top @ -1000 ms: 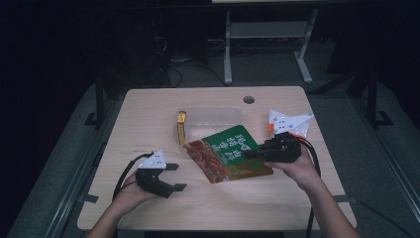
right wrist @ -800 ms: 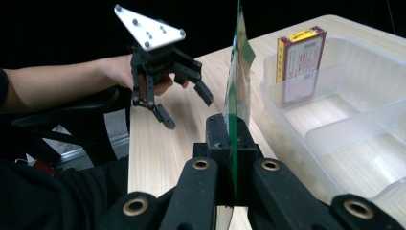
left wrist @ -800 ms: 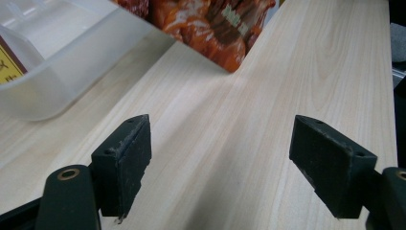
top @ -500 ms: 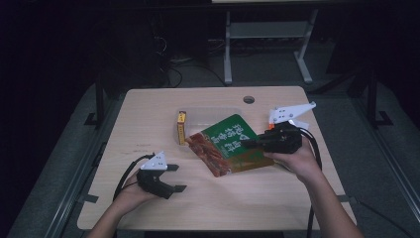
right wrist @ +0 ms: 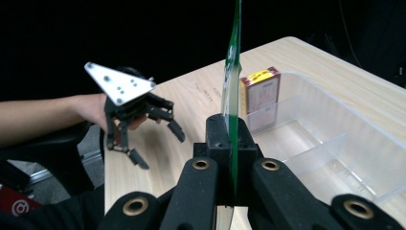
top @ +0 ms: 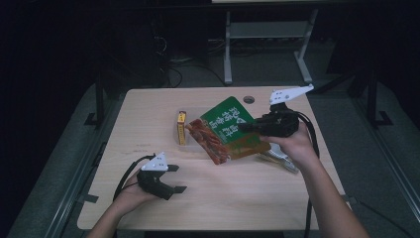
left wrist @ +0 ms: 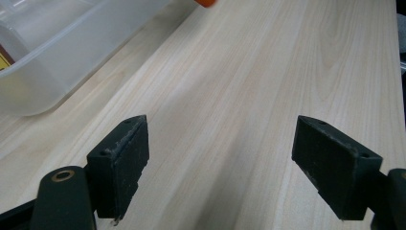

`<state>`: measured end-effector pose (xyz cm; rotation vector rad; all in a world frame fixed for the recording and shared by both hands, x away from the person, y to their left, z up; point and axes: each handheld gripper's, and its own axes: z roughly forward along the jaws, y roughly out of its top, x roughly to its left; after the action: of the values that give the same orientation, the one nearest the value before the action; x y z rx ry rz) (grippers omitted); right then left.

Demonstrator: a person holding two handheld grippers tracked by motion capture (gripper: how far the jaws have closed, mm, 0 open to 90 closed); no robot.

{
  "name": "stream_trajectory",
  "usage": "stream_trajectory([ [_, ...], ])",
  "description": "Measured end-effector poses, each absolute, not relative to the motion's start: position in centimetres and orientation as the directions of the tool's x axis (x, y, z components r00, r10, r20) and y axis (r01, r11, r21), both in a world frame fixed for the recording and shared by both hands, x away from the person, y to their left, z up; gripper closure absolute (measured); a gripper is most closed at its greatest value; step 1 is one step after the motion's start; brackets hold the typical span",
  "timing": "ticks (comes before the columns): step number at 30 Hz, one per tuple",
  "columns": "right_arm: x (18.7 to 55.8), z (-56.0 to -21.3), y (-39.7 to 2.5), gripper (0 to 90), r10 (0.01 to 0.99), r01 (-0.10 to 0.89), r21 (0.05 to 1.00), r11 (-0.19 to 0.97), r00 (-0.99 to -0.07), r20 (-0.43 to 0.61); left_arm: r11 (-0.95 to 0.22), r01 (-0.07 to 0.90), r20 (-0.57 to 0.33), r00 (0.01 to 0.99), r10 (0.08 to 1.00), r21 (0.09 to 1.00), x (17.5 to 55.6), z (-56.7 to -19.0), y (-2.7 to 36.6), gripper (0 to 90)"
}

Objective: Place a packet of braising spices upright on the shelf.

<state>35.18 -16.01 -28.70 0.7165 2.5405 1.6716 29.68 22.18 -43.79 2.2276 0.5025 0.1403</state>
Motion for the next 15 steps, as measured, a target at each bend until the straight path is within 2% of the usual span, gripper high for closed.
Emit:
stream_trajectory([
  [15,39.4,-26.6,-14.2,90.0,0.470,0.409,0.848,0.337,-0.854,0.225,-0.583,0.304,-0.066,0.917,0.393,0.754,29.6,-43.8,22.1,19.7],
])
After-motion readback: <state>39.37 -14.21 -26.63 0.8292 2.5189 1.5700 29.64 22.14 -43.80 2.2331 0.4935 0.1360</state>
